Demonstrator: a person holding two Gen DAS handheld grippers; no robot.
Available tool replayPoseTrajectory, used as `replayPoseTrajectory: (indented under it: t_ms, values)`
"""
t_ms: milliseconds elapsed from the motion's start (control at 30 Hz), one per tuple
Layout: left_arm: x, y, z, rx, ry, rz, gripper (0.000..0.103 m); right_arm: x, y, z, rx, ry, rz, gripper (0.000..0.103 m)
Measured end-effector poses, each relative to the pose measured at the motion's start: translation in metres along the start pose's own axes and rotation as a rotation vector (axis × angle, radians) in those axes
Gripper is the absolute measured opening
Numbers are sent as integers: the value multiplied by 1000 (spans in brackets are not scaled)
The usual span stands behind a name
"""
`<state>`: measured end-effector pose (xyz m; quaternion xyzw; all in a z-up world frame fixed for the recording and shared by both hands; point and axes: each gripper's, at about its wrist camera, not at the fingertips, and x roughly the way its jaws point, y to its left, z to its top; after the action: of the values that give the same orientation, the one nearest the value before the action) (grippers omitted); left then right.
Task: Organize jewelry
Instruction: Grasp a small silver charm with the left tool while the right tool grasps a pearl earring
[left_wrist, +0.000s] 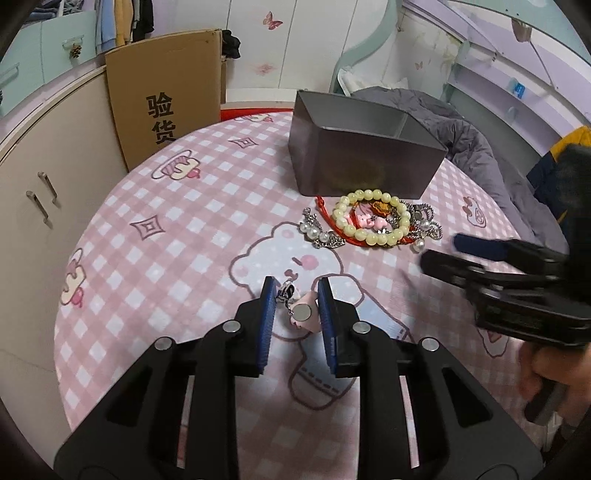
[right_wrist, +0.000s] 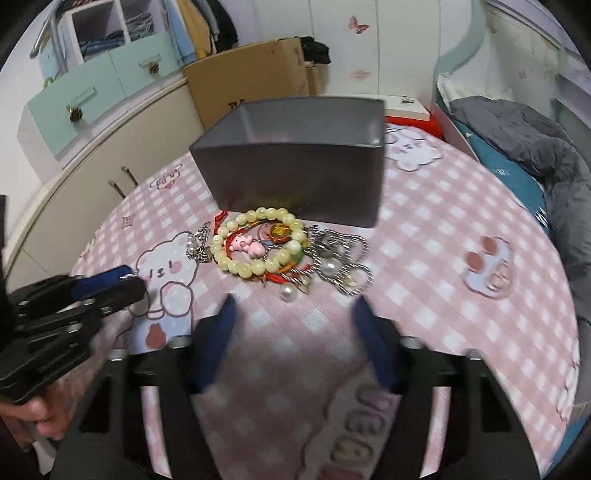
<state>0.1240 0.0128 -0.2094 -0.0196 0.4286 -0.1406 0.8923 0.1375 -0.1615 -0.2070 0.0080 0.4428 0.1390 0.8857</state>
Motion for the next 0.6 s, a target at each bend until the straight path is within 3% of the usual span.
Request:
replayPoseTrajectory:
  t_ms: [167,233,267,600]
  values:
    - [-9,3,3,-4,-16,-1,23,8,7,-1,-69,-21,-50,31]
    - [-10,4,3,-8,-19,-3,23,7,4,-1,-67,-23,-43,16]
    - [-10,4,3,-10,-19,-4,23,8,2,0,-65,-23,-37,14]
    - [-16,4,6,-11,-35,-9,23,-14,-8,-13,-22,-41,38,10]
